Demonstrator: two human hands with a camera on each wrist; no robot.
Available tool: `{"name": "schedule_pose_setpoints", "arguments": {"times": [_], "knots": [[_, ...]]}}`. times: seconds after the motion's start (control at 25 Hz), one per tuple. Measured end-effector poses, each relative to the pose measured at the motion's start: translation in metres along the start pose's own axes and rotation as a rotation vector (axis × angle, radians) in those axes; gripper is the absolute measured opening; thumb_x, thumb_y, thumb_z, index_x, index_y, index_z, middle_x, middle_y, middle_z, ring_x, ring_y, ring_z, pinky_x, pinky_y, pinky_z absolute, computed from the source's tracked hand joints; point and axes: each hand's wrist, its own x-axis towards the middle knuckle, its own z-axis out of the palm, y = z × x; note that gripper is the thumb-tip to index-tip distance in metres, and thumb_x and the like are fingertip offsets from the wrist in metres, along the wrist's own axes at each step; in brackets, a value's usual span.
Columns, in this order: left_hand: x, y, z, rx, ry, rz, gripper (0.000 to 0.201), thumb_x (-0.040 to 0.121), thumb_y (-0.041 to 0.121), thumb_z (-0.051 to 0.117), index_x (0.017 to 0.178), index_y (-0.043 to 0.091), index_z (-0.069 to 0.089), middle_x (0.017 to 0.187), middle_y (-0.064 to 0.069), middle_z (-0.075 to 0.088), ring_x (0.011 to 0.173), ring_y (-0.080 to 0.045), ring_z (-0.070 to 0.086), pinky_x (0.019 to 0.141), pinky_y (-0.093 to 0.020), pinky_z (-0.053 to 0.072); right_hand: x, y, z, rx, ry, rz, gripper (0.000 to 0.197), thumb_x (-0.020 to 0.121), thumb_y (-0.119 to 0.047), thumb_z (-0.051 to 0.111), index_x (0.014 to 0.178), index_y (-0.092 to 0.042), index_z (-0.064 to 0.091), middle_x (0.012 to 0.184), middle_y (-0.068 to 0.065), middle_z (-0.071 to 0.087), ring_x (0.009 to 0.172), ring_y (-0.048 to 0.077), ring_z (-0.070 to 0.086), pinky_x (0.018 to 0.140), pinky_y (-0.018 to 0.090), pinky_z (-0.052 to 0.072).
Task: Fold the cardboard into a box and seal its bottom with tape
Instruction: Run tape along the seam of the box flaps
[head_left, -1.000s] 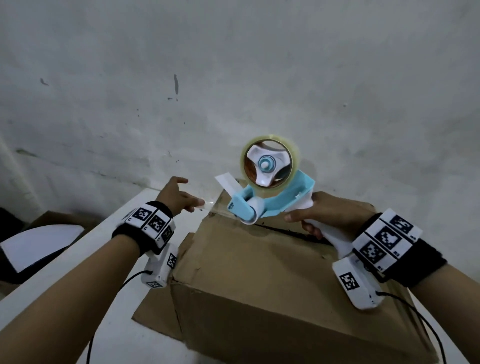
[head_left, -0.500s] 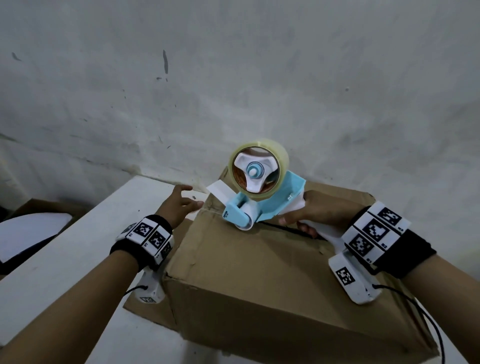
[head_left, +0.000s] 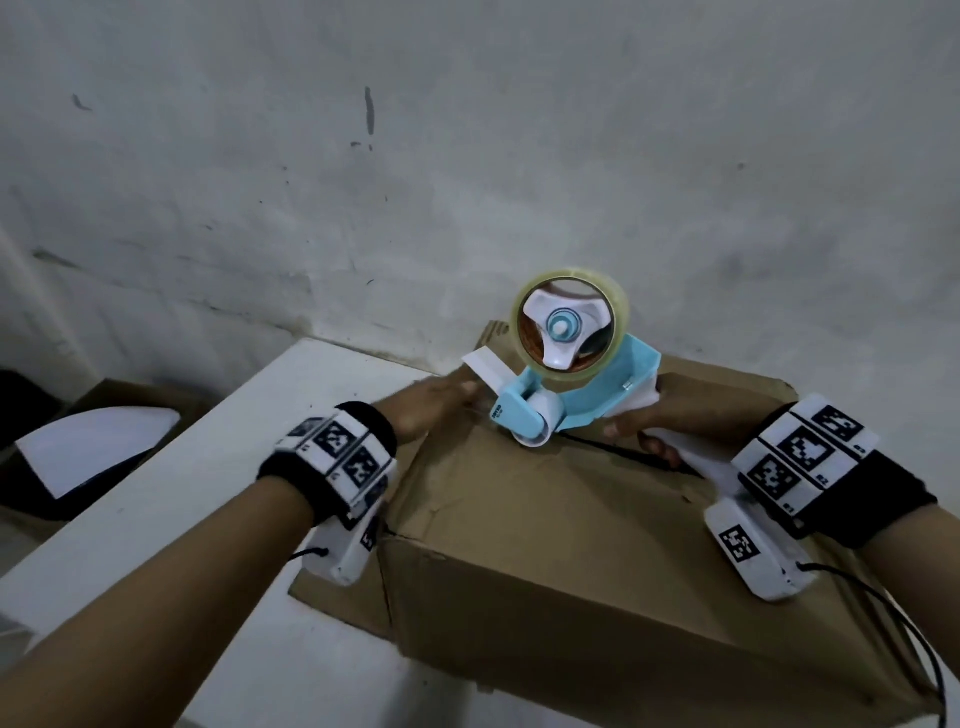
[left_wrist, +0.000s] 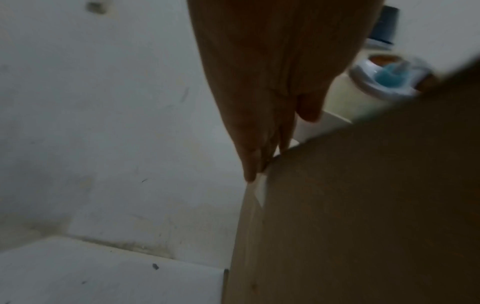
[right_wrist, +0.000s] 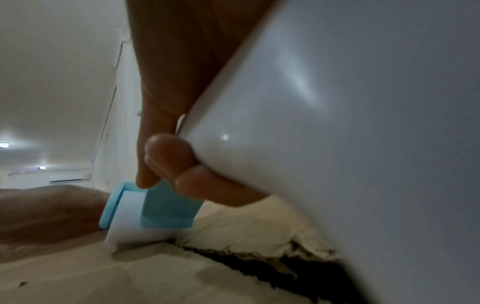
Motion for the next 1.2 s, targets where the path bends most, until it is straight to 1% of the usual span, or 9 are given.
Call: {"name": "schedule_pose_setpoints", "arguments": {"times": [0.16, 0.48, 0.68, 0.76, 0.84, 0.88, 0.92, 1.04, 1.2], "knots": [[0.012, -0.012, 0.015, 0.491, -0.103, -0.029, 0.052, 0.1, 0.031, 0.024, 0.148, 0.026, 0.004, 0.157, 0.004, -0.009, 0.146, -0.016, 0.004, 0.119, -0.046, 0.006, 0.004, -0.005, -0.002, -0.024, -0.026, 0.036, 0.027, 0.08, -0.019, 0.07, 0.063, -0.015, 0.05, 0.031, -0.005, 0.043, 0.027, 0.005, 0.036, 0.031, 0.016, 0.029], [0.003, 0.008, 0.035, 1.077, 0.069, -0.148, 0.054, 0.097, 0.035, 0.004, 0.147, 0.022, -0.008, 0.158, 0.001, -0.008, 0.146, -0.014, -0.008, 0.116, -0.045, -0.012, 0.004, -0.009, -0.005, -0.06, -0.09, 0.035, 0.027, 0.08, -0.02, 0.07, 0.062, -0.013, 0.05, 0.033, -0.005, 0.043, 0.029, 0.009, 0.035, 0.034, 0.017, 0.03], [-0.014, 0.031, 0.048, 0.925, -0.111, -0.255, 0.053, 0.1, 0.033, 0.014, 0.148, 0.021, -0.003, 0.158, 0.0, -0.008, 0.145, -0.016, -0.013, 0.118, -0.041, -0.005, 0.008, -0.013, -0.015, -0.046, -0.243, 0.058, 0.035, 0.085, -0.021, 0.064, 0.059, -0.011, 0.044, 0.034, -0.003, 0.043, 0.028, 0.008, 0.038, 0.034, 0.013, 0.032], [-0.023, 0.06, 0.05, 0.717, -0.13, -0.342, 0.047, 0.101, 0.027, 0.019, 0.146, 0.014, 0.019, 0.156, -0.003, 0.013, 0.144, -0.01, 0.014, 0.117, -0.035, 0.014, 0.009, -0.018, -0.023, -0.061, -0.306, 0.077, 0.038, 0.087, -0.023, 0.061, 0.057, -0.011, 0.041, 0.033, -0.003, 0.043, 0.026, 0.008, 0.039, 0.033, 0.012, 0.032], [-0.02, 0.085, 0.043, 0.437, -0.078, -0.452, 0.029, 0.1, 0.018, 0.029, 0.101, 0.005, 0.055, 0.109, -0.008, 0.056, 0.091, 0.003, 0.064, 0.08, -0.009, 0.046, 0.012, -0.02, -0.03, -0.081, -0.349, 0.038, 0.038, 0.087, -0.024, 0.062, 0.057, -0.011, 0.041, 0.035, -0.003, 0.044, 0.027, 0.008, 0.04, 0.035, 0.013, 0.034], [-0.017, 0.097, 0.04, 0.346, -0.013, -0.499, 0.03, 0.099, 0.014, 0.033, 0.077, 0.006, 0.053, 0.083, -0.008, 0.054, 0.065, -0.004, 0.061, 0.055, -0.003, 0.042, 0.015, -0.02, -0.032, -0.091, -0.353, 0.013, 0.038, 0.087, -0.025, 0.062, 0.058, -0.011, 0.042, 0.035, -0.002, 0.044, 0.028, 0.008, 0.041, 0.035, 0.014, 0.034], [-0.016, 0.107, 0.042, 0.296, 0.066, -0.556, 0.032, 0.098, 0.014, 0.035, 0.073, 0.005, 0.052, 0.077, -0.008, 0.05, 0.062, -0.012, 0.054, 0.046, -0.006, 0.038, 0.016, -0.019, -0.035, -0.1, -0.355, -0.009, 0.037, 0.086, -0.025, 0.063, 0.058, -0.011, 0.043, 0.035, -0.003, 0.045, 0.028, 0.008, 0.041, 0.035, 0.013, 0.034], [-0.016, 0.107, 0.057, 0.27, 0.211, -0.548, 0.038, 0.101, 0.017, 0.025, 0.128, -0.002, 0.043, 0.126, -0.015, 0.048, 0.114, -0.027, 0.047, 0.073, -0.014, 0.04, 0.014, -0.014, -0.039, -0.074, -0.403, -0.038, 0.036, 0.087, -0.025, 0.062, 0.059, -0.011, 0.043, 0.033, -0.003, 0.045, 0.027, 0.007, 0.042, 0.034, 0.011, 0.034], [-0.018, 0.106, 0.07, 0.076, 0.286, -0.635, 0.046, 0.101, 0.022, 0.021, 0.136, -0.005, 0.036, 0.144, -0.028, 0.035, 0.13, -0.034, 0.039, 0.102, -0.032, 0.032, 0.01, -0.011, -0.037, -0.04, -0.394, -0.069, 0.035, 0.087, -0.02, 0.063, 0.06, -0.01, 0.044, 0.042, 0.002, 0.047, 0.025, 0.005, 0.043, 0.033, 0.009, 0.034]]}}
